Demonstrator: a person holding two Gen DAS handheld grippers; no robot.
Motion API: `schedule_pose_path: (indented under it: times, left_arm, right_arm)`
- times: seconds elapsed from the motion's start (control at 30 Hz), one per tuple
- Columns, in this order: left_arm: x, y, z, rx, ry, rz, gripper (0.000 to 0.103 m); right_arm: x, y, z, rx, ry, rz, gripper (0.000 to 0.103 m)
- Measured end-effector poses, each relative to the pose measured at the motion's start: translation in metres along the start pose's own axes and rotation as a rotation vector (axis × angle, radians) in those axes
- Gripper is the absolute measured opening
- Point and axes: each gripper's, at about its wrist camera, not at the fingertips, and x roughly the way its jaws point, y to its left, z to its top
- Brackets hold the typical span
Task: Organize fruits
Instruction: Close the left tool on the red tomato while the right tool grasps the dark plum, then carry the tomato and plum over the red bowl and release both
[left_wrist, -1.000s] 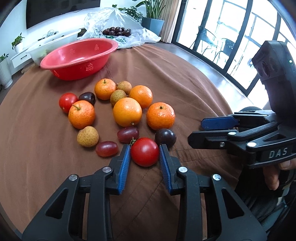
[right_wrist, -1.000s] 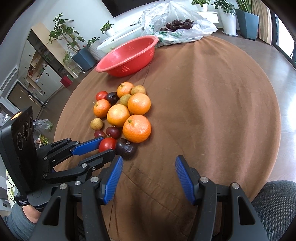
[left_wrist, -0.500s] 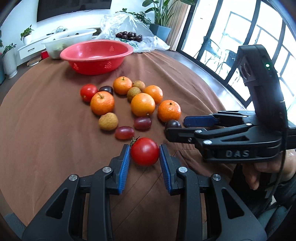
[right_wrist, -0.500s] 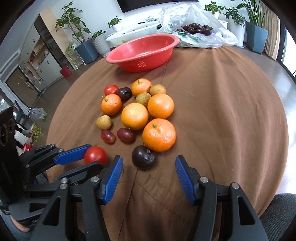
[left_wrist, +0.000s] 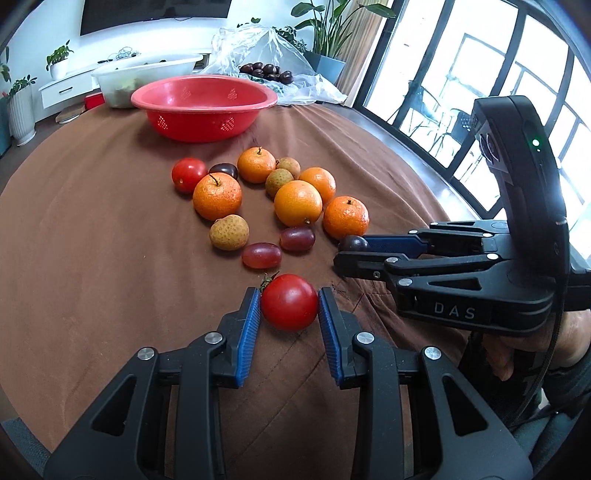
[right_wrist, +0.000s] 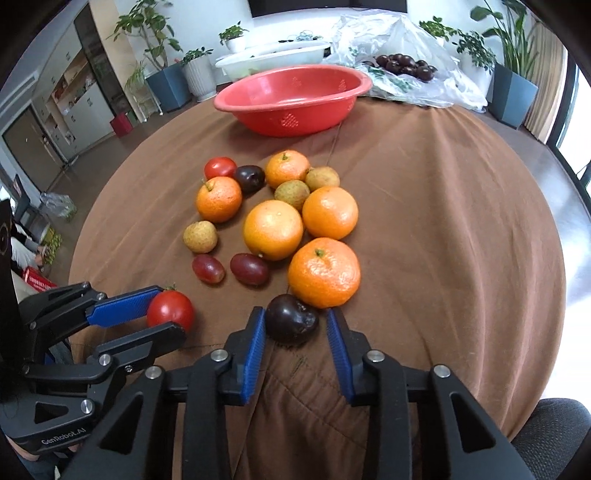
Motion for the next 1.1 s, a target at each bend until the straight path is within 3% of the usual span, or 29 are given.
schedule_pose_path:
  times: [0.7, 1.1]
  left_arm:
    - [-0.012, 0.013, 0.009, -0.031, -0.035, 0.020, 0.030]
    - [-0.036, 0.053, 0.066, -0.040, -0.118, 0.089, 0.030]
  right_arm:
    - [-0.034, -0.011, 0.000, 0.071, -0.017, 0.144, 0.030]
    - [-0.056, -0.064, 0.041, 0.129, -0.121, 0.081, 0.030]
